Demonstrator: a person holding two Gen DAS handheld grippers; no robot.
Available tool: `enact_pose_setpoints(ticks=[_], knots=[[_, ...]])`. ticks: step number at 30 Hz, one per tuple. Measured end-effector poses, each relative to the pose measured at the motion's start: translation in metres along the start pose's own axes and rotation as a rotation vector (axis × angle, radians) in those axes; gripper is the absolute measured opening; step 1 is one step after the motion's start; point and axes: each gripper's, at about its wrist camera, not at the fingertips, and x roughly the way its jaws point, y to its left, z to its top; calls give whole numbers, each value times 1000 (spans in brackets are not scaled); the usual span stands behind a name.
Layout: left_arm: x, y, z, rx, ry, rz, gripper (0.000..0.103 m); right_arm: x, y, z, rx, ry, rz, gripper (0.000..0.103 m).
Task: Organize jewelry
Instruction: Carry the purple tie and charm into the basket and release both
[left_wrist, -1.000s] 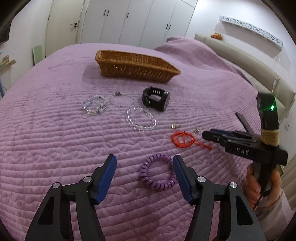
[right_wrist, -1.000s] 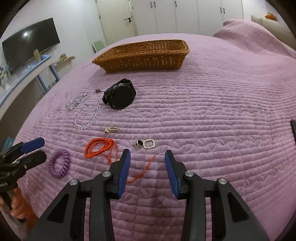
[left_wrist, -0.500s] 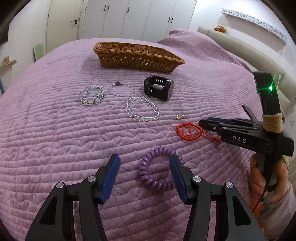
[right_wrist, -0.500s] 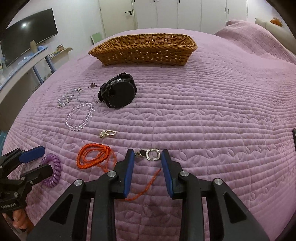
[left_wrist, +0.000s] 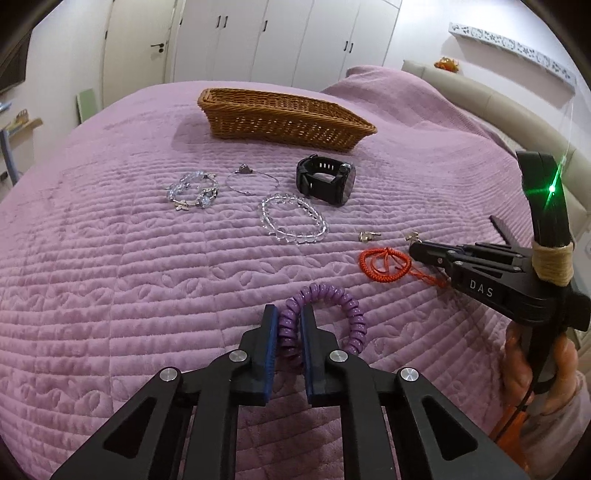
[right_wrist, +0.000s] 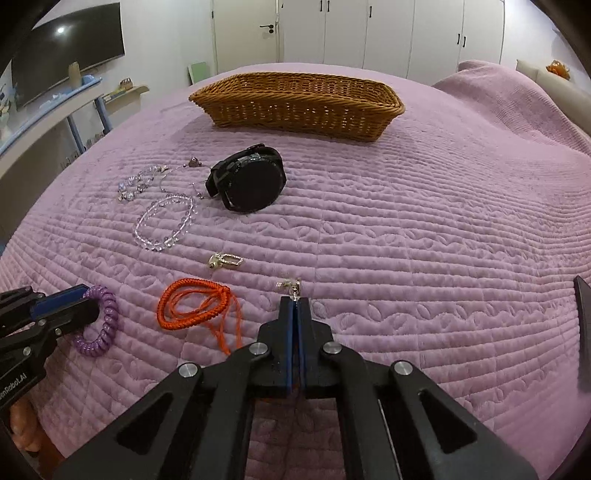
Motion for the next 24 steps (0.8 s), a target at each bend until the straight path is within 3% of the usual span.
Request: enact_pose_setpoints(ticks=[6,14,24], knots=[[-7,0,3,-26,-29,-55,11,-11,-9,0,40,-32,32,3],[-23,-9,18,-9,-94,-58,11,-35,-16,10,56,-92,30,3],[-39,-11,91,40,-227,-40,11,-67,-21,66,20,-211,4,3]])
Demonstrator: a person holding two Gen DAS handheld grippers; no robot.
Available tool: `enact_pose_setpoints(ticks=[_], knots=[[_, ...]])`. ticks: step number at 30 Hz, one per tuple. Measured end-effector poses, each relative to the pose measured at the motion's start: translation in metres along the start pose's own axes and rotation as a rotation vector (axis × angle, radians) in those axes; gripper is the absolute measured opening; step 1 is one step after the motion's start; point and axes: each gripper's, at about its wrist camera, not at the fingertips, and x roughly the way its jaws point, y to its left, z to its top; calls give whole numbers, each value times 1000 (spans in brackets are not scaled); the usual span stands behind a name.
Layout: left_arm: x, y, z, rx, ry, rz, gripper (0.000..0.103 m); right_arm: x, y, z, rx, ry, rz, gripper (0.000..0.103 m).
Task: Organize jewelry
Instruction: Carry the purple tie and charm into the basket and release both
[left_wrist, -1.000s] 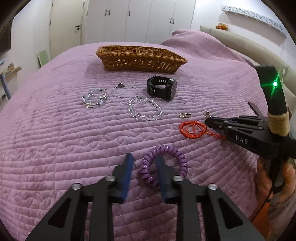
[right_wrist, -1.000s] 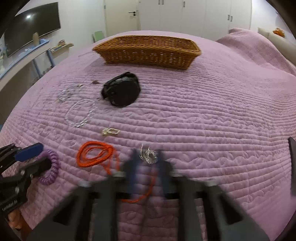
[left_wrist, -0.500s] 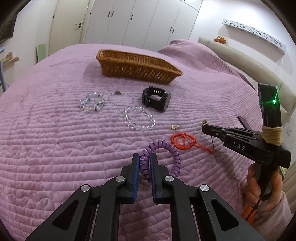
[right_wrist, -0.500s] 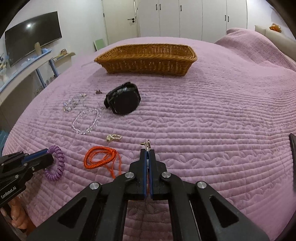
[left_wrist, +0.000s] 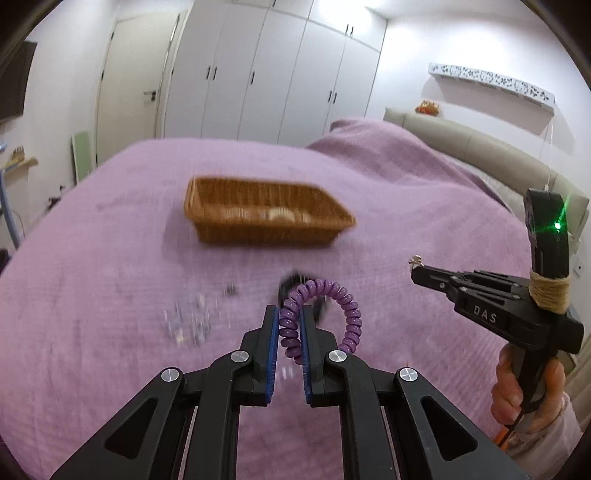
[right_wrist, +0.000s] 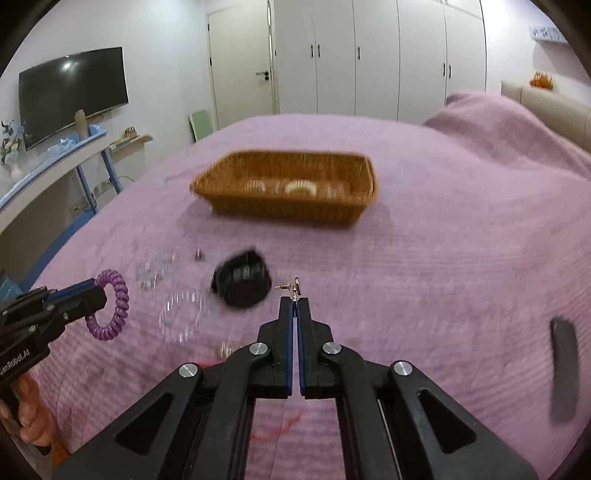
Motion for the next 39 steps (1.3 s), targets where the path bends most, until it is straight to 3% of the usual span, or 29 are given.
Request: enact_pose_setpoints(ticks=[9,15,19,25,29,33,37,39], knots=[[48,20,99,-19,-83,31,11,21,-9,92,-8,-101,2,3],[116,41,147,-43,-37,71,11,78,-20,142,11,-67,36,3],[174,61,165,-100,46,81,11,136,-29,162,57,30,62,3],[246,79,165,-117,161,129,11,219,-42,162,109,201,76,2],[268,83,149,-141,222,144,11,252,-48,153,135,283,87,2],[279,87,142,-156,249,152,11,264,-53,148,151,304,98,2],[272,89,142,-189,237,93,13,259,-57,145,156,285,118,4],[263,91,145,-185,220,77,24,252,-59,144,159,274,114,12]])
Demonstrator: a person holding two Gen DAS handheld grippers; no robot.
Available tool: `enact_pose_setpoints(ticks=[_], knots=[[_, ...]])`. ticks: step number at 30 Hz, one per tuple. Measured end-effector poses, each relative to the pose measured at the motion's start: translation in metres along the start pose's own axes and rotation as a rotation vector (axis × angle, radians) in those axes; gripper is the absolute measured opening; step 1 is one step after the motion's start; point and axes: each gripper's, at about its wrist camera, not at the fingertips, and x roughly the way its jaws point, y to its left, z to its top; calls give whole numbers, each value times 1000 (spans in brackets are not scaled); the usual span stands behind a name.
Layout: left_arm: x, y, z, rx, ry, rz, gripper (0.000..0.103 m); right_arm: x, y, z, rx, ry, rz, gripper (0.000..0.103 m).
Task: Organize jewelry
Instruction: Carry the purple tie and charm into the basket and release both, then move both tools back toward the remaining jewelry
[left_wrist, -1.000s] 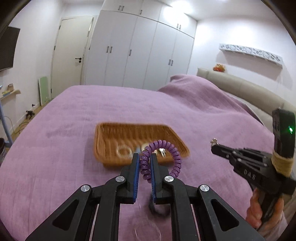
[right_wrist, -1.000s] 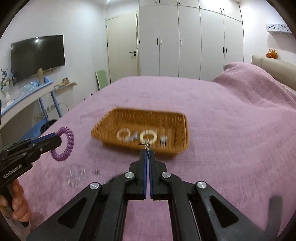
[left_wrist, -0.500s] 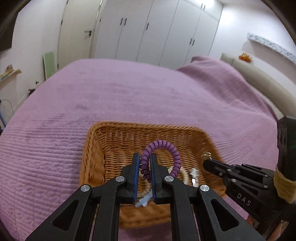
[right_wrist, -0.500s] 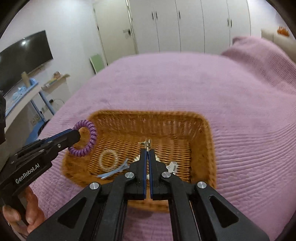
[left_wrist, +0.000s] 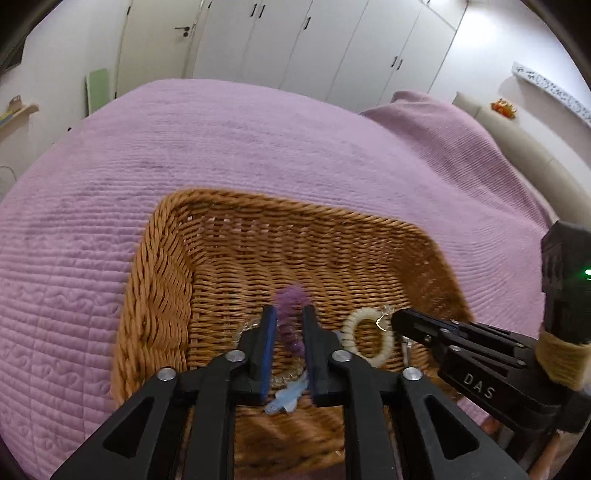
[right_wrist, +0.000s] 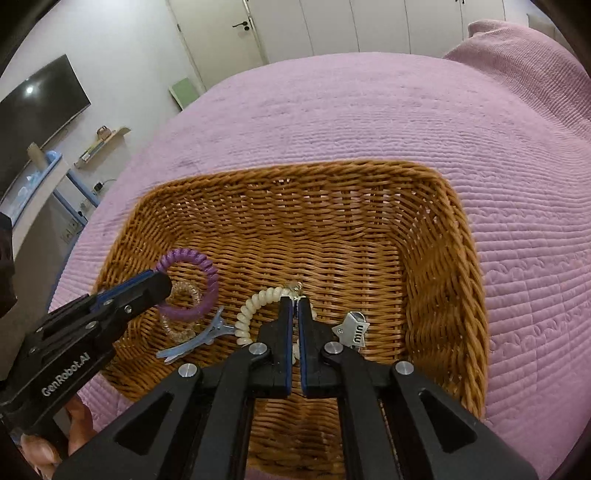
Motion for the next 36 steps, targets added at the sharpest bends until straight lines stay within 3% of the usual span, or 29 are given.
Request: enact_pose_setpoints(ticks=[1,2,3,8,15,19,25,31,36], knots=[[-8,-2,-1,6,-16,-4,41,-4,1,-1,4,-8,-1,17],[-17,-2,-3,13,-37,-11,56,-9,3,-2,9,-15,3,31],[-24,-4,-4,19,-58,-19,59,-14,4,-2,12,-23,7,44],[-81,-12,-12,24,-134,-86,61,-48,12,-9,-5,-70,14,45],[-173,-23,-30,64,-293,-58,62,-123,38,-41,-63,-171,46,45],[-231,-29,-56,98,-380,-51,74,-165,54,-66,-111,-230,60,45],[-299,-27,-88,133,-425,-81,75,-217,75,-110,-166,-306,85,45],[-338,-12,-130,108,-480,-112,75,-242,87,-168,-230,-357,91,45],[-346,-1,-167,97,-525,-66,75,-237,90,-217,-258,-384,98,45]])
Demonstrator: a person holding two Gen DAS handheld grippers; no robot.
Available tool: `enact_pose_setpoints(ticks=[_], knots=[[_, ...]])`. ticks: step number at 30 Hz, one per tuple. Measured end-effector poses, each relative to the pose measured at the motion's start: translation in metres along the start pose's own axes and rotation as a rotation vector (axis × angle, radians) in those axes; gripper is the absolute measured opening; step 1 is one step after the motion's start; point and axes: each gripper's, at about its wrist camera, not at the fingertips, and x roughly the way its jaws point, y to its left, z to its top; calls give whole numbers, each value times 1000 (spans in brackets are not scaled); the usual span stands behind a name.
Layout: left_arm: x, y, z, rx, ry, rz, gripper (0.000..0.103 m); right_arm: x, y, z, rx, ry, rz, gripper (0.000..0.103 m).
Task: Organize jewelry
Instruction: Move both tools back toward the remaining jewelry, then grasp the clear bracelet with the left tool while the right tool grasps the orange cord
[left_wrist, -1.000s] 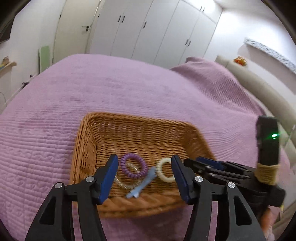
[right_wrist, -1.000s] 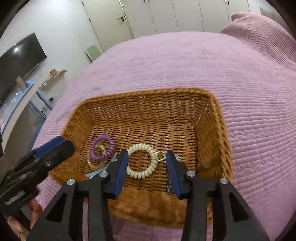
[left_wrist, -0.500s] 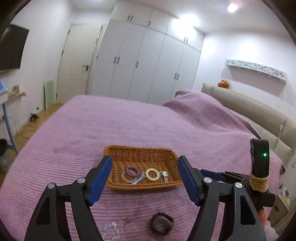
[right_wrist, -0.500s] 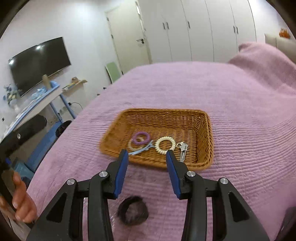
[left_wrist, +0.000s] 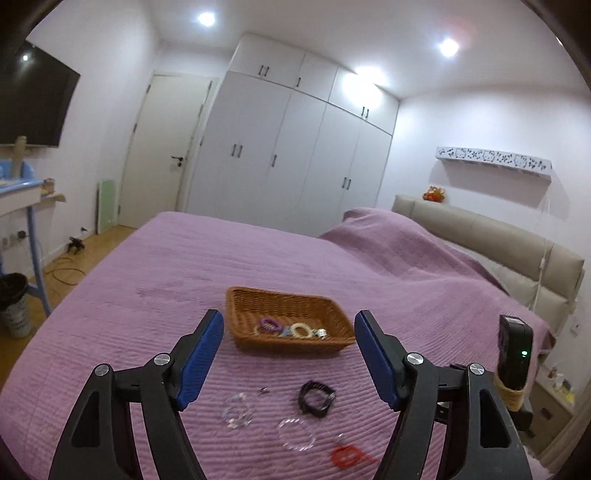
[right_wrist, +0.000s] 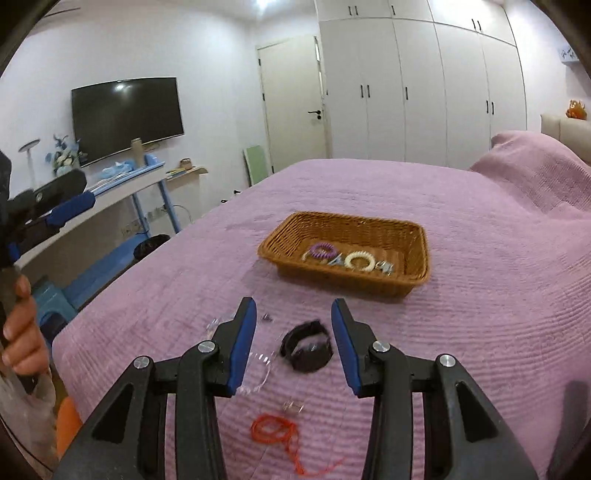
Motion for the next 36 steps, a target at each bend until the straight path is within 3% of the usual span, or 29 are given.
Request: enact_pose_setpoints(ticks=[6,17,20,22,25,31,34,36], knots=[[15,8,-45,-15,112,9,75,20,-4,-50,76,115,10,45],[131,20,-145,-67,484,59,75,70,-9,-98,176,292,-36,45],[154,21,-156,-99,569,15,74,77,-9,-106,187,319,-39,45],[163,19,-157,-101,581,10,73,77,-4,-107,156,319,-59,45],[172,14,-159,-87,602,14,57,80,3,-108,118,326,-92,45],[177,3,-163,-31,607,25,53,85,9,-108,87,335,-113,36],[177,-2,-165,2,603,55,36,88,15,-108,49,342,-132,34],[177,-3,-165,9,597,58,21,87,17,-109,35,336,-131,20]])
